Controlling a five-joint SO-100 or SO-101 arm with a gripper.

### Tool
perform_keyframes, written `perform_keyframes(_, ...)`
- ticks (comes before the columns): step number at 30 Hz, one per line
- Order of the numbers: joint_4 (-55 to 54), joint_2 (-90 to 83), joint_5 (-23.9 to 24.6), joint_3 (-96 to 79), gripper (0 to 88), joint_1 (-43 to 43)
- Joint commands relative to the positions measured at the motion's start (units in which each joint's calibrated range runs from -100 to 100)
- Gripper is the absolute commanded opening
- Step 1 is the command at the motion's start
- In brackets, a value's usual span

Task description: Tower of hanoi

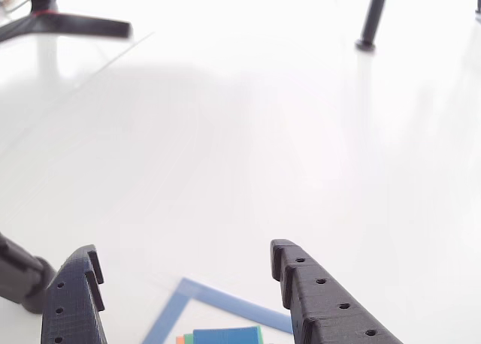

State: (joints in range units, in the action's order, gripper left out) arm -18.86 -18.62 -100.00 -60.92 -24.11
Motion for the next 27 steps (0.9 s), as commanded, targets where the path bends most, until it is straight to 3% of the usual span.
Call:
perform_keyframes(1,6.1,-6.2,0.0,5.6,24.2,0.3)
perform_keyframes(5,16.5,-10.6,0.0,10.7,20.7,0.6)
perform_keyframes(14,55.2,-17.8,0.0,32.0,0.7,2.7)
perform_keyframes(27,94.2,-16.7,0.0,64.1,0.0,5.1)
